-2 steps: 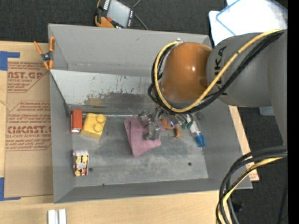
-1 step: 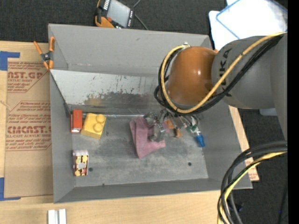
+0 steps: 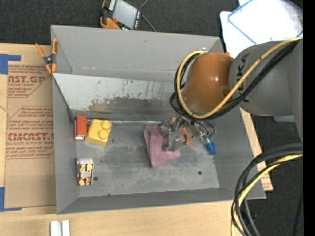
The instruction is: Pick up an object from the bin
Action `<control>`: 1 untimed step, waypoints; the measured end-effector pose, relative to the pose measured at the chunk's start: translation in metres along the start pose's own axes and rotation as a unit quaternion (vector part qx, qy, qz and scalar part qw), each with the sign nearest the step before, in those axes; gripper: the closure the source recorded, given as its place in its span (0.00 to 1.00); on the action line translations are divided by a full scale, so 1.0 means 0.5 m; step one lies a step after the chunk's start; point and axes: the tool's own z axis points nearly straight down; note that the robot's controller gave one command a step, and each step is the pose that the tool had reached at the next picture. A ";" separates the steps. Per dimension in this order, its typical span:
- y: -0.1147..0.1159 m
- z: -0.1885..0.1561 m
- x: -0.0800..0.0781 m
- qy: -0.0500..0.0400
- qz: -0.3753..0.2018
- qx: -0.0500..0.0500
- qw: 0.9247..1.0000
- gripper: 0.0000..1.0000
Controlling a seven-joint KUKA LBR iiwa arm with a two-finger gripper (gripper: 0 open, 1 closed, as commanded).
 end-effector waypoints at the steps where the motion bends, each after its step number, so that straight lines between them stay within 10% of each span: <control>1: -0.060 0.056 0.042 -0.002 -0.148 0.000 0.989 1.00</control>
Offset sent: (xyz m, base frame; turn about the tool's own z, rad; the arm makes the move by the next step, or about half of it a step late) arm 0.0111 -0.0015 0.1415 -0.0683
